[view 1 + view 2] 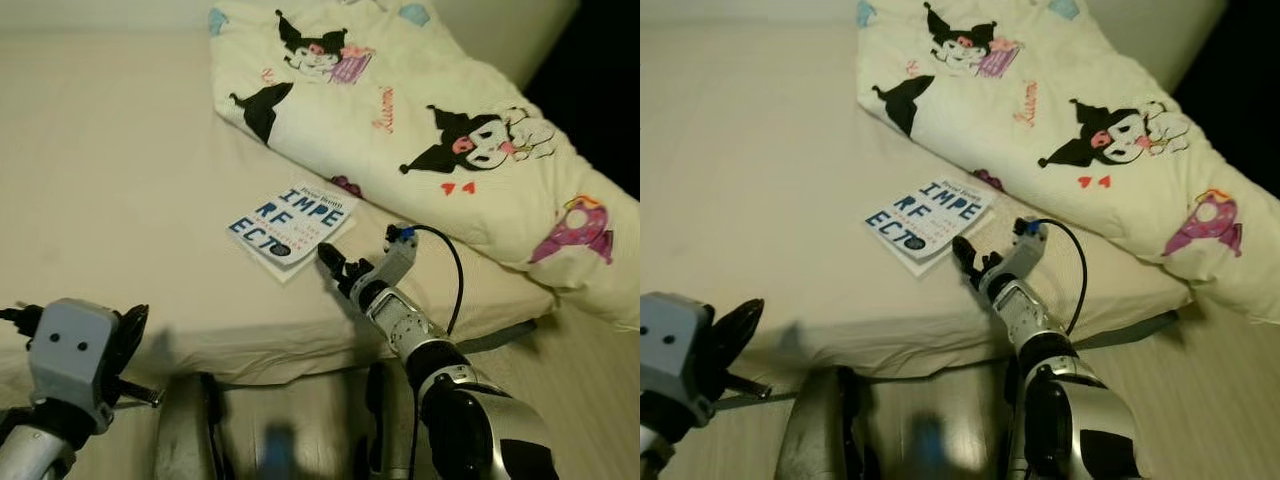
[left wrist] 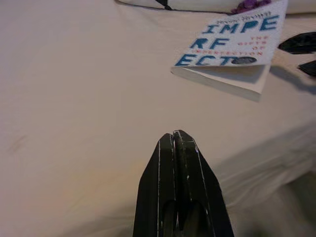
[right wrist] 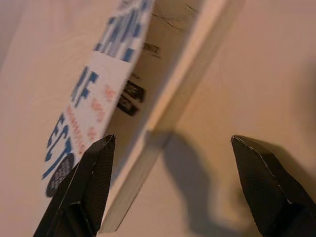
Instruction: Clean up the room
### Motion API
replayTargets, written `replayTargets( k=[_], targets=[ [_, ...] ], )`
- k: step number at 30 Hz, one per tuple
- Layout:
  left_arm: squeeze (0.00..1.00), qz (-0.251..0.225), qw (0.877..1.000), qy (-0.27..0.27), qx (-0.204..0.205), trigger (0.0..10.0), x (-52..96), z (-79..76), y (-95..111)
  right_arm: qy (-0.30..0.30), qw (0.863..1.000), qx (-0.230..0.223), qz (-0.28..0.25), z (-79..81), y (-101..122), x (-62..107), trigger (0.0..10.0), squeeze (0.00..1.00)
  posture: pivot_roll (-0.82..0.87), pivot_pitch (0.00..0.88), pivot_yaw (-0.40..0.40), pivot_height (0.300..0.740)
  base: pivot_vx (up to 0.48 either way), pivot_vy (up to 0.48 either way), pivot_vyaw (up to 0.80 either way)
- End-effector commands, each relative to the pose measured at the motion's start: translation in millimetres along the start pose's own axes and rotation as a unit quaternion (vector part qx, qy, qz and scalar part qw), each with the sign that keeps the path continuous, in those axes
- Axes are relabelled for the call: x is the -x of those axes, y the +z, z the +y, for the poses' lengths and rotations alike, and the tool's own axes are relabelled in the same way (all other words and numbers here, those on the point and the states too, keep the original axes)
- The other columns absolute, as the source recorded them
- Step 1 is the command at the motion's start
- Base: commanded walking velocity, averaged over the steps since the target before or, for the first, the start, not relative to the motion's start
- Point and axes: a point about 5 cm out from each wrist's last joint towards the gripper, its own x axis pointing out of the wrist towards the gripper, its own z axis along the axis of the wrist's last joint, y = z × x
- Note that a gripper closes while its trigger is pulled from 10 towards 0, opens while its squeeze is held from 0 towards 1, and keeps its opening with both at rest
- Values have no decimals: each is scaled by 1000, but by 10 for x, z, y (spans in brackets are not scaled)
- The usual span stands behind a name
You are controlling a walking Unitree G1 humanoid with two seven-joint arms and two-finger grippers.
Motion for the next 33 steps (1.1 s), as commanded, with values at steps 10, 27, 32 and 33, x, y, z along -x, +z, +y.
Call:
replayTargets(
  k=[10, 27, 32, 33],
  targets=[
    [0, 13, 999, 22, -37, 10000, 179, 157, 177, 36, 994, -98, -26, -27, 73, 19, 10000, 1000, 270, 441, -53, 519, 0, 0, 0],
    [0, 18, 999, -2, -28, 10000, 248, -42, 243, 108, 991, -56, 54, 112, -284, 23, 10000, 1000, 248, 442, -59, 519, 0, 0, 0],
    [0, 16, 1000, -6, -22, 10000, 232, -94, 244, 134, 987, -78, 50, 124, -372, 49, 10000, 631, 244, 436, -56, 519, 0, 0, 0],
    [0, 15, 1000, -8, -22, 10000, 228, -103, 243, 145, 985, -86, 45, 137, -373, 51, 10000, 431, 240, 436, -56, 519, 0, 0, 0]
  ],
)
